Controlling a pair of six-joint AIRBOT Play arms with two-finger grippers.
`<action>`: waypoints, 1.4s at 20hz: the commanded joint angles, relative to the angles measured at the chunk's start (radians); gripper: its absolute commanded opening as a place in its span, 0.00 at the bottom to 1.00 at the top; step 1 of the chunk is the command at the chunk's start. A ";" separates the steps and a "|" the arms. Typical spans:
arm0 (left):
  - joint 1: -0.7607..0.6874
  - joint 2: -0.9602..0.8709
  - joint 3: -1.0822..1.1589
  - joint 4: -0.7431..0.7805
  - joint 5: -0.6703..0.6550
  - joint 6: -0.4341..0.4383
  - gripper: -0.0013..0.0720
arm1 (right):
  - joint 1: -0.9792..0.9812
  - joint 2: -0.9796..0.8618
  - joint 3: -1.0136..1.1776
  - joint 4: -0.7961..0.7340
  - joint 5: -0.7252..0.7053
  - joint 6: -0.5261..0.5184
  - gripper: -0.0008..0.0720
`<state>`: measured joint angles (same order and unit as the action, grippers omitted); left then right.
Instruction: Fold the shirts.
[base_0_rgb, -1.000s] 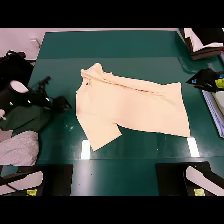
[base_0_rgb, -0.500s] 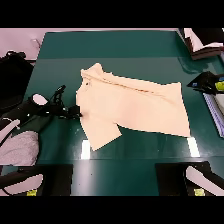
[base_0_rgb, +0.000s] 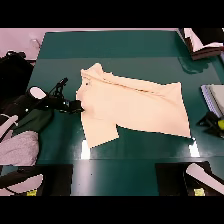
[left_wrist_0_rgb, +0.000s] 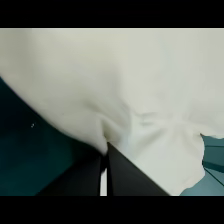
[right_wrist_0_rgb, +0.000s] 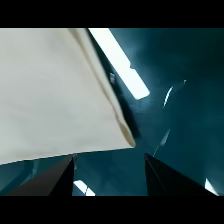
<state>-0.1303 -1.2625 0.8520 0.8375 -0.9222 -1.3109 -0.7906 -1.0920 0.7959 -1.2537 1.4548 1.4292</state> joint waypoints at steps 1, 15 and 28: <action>-0.001 0.000 0.010 -0.001 -0.021 0.011 0.05 | -0.143 -0.048 -0.177 0.060 -0.064 -0.048 0.68; -0.001 0.187 0.107 0.067 -0.056 -0.034 0.05 | 0.266 0.061 -0.047 0.261 -0.259 -0.095 0.04; -0.001 0.511 1.254 0.289 -0.113 -0.183 0.05 | 0.238 0.340 1.103 0.259 -0.098 -0.029 0.04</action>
<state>-0.1310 -0.7650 1.9026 1.0565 -1.0435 -1.4616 -0.5079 -0.7616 1.6871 -0.9901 1.2957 1.3743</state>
